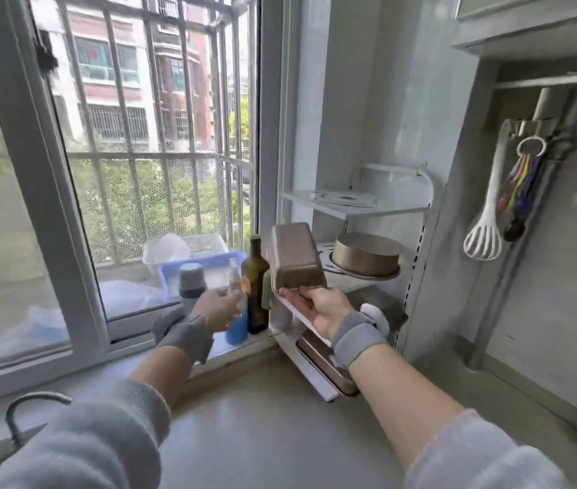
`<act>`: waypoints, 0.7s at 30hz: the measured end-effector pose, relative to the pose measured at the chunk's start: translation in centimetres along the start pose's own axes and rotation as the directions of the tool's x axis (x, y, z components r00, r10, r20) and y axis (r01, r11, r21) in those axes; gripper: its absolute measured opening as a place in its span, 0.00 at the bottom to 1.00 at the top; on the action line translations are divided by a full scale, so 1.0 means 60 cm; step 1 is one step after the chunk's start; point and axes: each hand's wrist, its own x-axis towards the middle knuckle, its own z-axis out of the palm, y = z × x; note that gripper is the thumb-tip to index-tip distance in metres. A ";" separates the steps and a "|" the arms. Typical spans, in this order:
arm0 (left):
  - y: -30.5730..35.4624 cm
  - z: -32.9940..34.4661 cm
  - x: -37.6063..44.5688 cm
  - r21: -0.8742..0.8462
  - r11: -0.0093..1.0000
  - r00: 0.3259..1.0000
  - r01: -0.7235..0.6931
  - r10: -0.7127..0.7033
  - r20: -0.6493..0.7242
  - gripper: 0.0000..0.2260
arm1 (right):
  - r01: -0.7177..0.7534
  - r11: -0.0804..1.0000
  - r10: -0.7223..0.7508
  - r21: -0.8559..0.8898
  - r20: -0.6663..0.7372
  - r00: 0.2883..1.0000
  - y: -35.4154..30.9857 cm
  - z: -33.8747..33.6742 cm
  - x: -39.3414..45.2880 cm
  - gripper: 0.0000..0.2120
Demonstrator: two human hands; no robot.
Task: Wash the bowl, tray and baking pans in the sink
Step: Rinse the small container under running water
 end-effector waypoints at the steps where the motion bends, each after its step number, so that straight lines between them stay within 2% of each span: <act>1: -0.019 0.001 0.017 0.080 0.997 1.000 -0.009 0.009 0.010 0.10 | 0.009 1.000 -0.008 0.026 -0.042 0.999 -0.006 0.013 0.028 0.04; 4: -0.071 -0.005 0.033 0.311 0.950 0.996 -0.013 -0.016 0.092 0.12 | 0.027 0.988 -0.005 0.151 -0.145 0.989 -0.012 0.033 0.071 0.13; 7: -0.097 -0.021 0.045 0.475 0.879 0.993 -0.025 -0.033 0.112 0.13 | 0.021 0.979 0.022 0.204 -0.206 0.978 -0.007 0.042 0.120 0.16; 12: -0.114 -0.050 0.069 0.561 0.828 0.994 -0.023 -0.040 0.101 0.09 | 0.036 0.974 0.009 0.225 -0.198 0.980 0.001 0.033 0.194 0.07; 16: -0.127 -0.067 0.084 0.595 0.804 0.996 -0.010 -0.046 0.079 0.10 | -0.006 0.963 0.078 0.269 -0.259 0.963 -0.003 0.026 0.209 0.15; 18: -0.134 -0.072 0.080 0.619 0.786 0.997 -0.014 -0.038 0.070 0.11 | 0.004 0.953 0.068 0.302 -0.226 0.972 0.001 0.027 0.180 0.13; 20: -0.151 -0.083 0.070 0.642 0.767 0.997 0.000 -0.054 0.064 0.12 | -0.054 0.972 0.094 0.230 -0.169 0.981 0.020 0.028 0.146 0.10; 21: -0.156 -0.089 0.066 0.654 0.757 0.996 -0.004 -0.054 0.068 0.12 | -0.103 0.988 0.120 0.112 -0.153 0.981 0.029 0.031 0.127 0.09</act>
